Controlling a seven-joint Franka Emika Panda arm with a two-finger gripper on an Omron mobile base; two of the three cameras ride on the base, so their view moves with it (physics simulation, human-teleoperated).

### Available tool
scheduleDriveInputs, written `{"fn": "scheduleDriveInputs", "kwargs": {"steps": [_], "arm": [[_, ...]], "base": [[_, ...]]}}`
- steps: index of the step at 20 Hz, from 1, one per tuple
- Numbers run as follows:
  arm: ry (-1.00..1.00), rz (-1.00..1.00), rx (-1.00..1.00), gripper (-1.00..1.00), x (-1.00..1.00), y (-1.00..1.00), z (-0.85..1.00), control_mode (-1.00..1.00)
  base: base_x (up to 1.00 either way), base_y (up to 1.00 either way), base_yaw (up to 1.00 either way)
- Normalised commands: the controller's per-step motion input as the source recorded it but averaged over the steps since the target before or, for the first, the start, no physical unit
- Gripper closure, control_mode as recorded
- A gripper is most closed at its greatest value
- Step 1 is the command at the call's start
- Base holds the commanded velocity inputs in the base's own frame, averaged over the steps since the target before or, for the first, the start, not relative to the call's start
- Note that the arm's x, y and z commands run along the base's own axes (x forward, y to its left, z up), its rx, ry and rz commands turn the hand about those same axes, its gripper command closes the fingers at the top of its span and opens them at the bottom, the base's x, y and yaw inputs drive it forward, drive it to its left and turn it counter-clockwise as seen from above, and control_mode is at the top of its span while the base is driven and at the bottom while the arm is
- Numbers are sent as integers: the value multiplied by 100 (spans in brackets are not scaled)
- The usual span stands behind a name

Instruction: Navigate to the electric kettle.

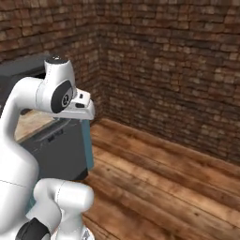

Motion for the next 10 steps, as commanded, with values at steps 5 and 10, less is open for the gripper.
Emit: {"fn": "scheduleDriveInputs", "kwargs": {"steps": [5, 10], "arm": [[0, 0, 0, -100, 0, 0, 0, 100], [0, 0, 0, -100, 0, 0, 0, 100]], "base": [[74, -11, 69], [41, 0, 83]]}}
